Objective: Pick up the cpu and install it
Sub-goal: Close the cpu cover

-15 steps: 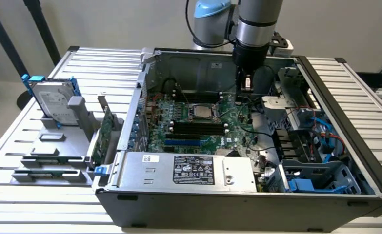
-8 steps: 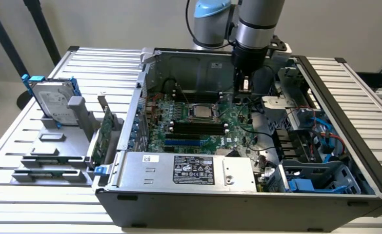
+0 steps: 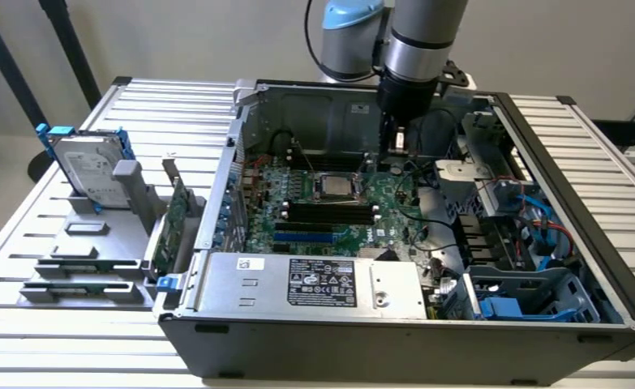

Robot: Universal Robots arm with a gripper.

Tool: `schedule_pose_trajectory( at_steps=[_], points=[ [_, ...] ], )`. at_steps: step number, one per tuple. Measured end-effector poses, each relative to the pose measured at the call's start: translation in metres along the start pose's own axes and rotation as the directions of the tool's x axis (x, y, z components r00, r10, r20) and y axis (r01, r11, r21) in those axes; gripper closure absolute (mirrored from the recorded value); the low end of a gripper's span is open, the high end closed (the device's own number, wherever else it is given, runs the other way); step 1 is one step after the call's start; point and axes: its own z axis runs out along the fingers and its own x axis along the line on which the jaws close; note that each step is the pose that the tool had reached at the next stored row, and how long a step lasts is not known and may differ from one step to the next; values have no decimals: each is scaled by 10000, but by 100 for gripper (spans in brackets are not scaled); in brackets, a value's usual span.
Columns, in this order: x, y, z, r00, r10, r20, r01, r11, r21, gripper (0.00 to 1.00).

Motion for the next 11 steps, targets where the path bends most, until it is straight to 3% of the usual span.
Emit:
schedule_pose_trajectory(
  at_steps=[11],
  points=[
    [-50, -261, 2, 10000, 2, 5, -2, 10000, 62, 89]
  ],
)
